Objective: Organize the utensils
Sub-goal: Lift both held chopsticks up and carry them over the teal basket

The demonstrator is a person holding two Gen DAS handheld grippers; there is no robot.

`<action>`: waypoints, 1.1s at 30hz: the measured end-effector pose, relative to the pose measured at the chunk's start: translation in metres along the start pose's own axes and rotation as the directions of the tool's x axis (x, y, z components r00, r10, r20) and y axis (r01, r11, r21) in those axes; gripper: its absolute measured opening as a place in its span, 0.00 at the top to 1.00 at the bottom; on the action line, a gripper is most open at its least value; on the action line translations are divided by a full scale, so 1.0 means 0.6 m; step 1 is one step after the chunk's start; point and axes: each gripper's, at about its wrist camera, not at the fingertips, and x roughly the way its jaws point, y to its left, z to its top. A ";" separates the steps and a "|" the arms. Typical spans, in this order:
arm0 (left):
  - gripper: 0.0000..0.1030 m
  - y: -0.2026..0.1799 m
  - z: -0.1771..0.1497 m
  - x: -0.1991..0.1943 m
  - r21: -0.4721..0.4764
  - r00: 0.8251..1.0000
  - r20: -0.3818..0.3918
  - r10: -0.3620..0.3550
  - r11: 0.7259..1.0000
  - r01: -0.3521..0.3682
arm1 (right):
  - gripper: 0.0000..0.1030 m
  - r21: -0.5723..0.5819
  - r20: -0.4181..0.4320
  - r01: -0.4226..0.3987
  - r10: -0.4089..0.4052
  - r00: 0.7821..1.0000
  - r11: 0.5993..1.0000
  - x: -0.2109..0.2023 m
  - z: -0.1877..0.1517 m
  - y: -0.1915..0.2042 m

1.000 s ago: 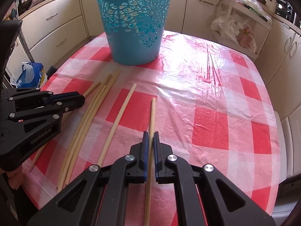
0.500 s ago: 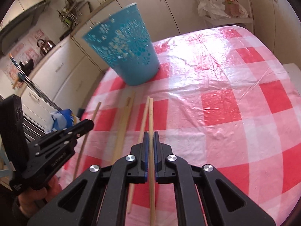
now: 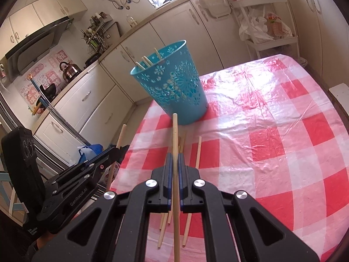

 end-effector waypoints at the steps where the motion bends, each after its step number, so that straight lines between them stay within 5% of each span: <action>1: 0.95 0.000 0.001 -0.004 -0.004 1.000 0.009 -0.003 1.000 0.003 | 0.94 -0.003 0.009 0.002 -0.002 1.000 1.000 -0.003 0.001 0.001; 8: 0.95 0.011 0.016 -0.036 -0.056 0.995 0.098 -0.030 0.998 0.036 | 0.95 -0.053 0.130 0.050 -0.043 0.991 0.997 -0.040 0.015 0.026; 17: 0.95 0.024 0.034 -0.115 -0.116 0.969 0.245 -0.043 0.991 0.073 | 0.95 -0.123 0.301 0.071 -0.031 0.953 0.990 -0.114 0.033 0.080; 25: 0.95 0.017 0.060 -0.178 -0.102 0.936 0.347 -0.055 0.990 0.096 | 0.95 -0.154 0.370 0.067 -0.006 0.929 0.986 -0.153 0.047 0.110; 33: 0.95 0.028 0.104 -0.167 -0.110 0.920 0.389 -0.048 0.989 0.098 | 0.94 -0.150 0.395 0.052 0.012 0.919 0.987 -0.139 0.082 0.113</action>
